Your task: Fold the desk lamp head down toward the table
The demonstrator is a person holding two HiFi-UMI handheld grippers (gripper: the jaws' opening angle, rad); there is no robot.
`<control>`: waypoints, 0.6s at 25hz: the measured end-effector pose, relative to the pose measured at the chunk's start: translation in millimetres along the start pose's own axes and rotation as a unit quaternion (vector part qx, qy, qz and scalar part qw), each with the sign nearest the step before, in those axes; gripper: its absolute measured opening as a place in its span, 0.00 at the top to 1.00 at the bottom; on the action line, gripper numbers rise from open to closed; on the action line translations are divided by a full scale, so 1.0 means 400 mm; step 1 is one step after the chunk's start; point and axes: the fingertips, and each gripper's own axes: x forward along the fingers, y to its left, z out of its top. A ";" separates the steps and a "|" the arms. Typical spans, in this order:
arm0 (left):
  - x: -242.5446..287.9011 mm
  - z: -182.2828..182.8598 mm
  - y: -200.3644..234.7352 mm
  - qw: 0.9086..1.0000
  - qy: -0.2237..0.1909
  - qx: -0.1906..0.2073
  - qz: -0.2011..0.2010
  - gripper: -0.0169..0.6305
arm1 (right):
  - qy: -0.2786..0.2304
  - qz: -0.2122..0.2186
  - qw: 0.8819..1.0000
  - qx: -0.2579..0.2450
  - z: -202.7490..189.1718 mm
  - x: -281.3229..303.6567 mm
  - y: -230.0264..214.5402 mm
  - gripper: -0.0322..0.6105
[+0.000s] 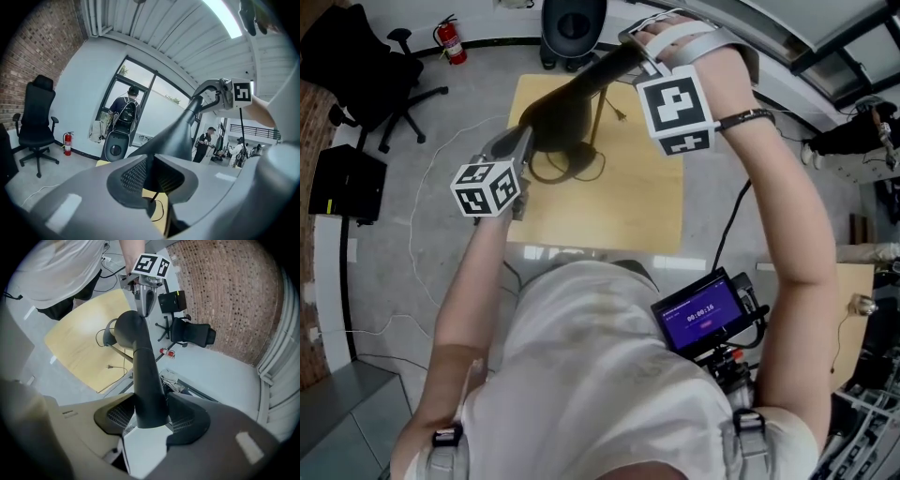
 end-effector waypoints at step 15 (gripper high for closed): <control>0.000 -0.031 0.023 1.000 0.021 0.002 0.014 0.86 | -0.028 -0.053 0.998 0.034 0.005 -0.006 0.003 0.53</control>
